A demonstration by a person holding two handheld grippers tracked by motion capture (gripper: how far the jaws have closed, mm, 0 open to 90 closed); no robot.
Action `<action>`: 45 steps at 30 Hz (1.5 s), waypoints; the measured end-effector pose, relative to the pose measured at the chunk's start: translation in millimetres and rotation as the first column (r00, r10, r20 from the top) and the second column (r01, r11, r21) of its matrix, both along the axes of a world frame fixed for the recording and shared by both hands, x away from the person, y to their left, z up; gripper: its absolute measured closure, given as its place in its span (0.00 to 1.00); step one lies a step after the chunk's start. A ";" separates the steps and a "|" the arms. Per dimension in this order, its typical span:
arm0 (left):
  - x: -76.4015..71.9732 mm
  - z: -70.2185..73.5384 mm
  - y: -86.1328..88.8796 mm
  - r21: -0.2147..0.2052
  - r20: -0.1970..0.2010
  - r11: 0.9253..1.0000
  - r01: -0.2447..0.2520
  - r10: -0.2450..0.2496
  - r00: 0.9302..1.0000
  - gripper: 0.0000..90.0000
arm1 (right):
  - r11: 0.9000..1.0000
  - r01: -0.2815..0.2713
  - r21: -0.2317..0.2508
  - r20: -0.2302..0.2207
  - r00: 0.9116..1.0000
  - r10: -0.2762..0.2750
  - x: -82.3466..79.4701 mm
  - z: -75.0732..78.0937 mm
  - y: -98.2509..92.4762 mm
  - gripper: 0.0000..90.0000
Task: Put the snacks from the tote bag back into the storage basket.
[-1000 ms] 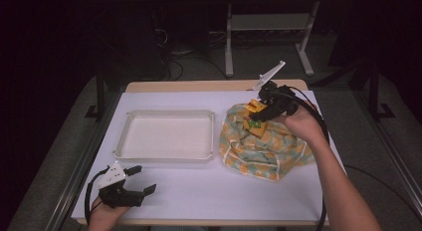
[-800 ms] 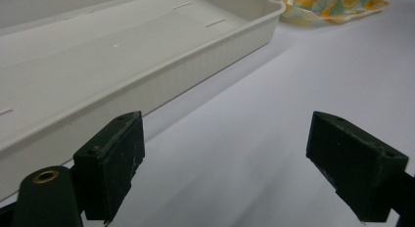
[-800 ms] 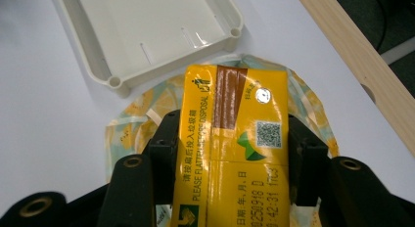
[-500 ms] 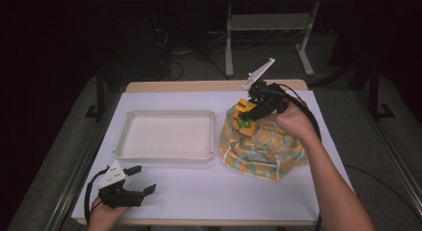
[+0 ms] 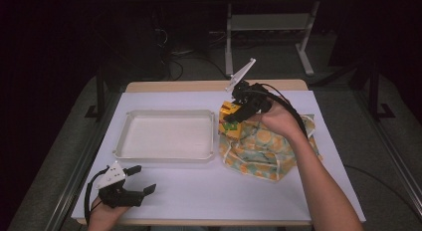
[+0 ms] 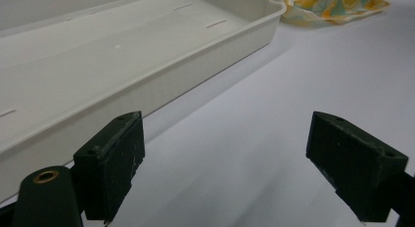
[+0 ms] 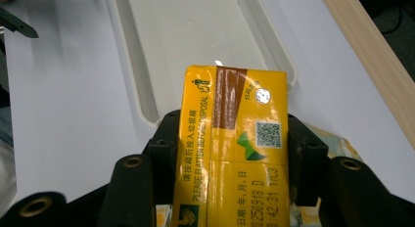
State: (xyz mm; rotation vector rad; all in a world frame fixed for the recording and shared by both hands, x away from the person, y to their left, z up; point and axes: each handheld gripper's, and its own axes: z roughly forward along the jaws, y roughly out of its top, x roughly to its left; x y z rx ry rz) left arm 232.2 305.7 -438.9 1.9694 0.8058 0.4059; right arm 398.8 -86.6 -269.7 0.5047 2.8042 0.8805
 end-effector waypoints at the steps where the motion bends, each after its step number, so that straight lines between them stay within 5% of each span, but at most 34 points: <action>1: 0.0 0.0 -0.1 0.000 -0.001 1.000 0.000 0.000 1.000 0.16 | 1.000 -0.009 -0.004 0.004 1.000 0.009 0.7 -0.2 2.8 0.55; 19: 0.0 0.0 1.0 0.002 -0.003 1.000 -0.001 0.001 1.000 0.16 | 0.995 -0.100 -0.001 0.007 0.995 0.100 3.5 -3.9 43.1 0.55; 45: -0.1 0.9 2.0 0.000 0.000 1.000 0.000 0.000 1.000 0.16 | 0.973 -0.231 0.014 0.003 0.973 0.231 7.1 -15.0 97.0 0.55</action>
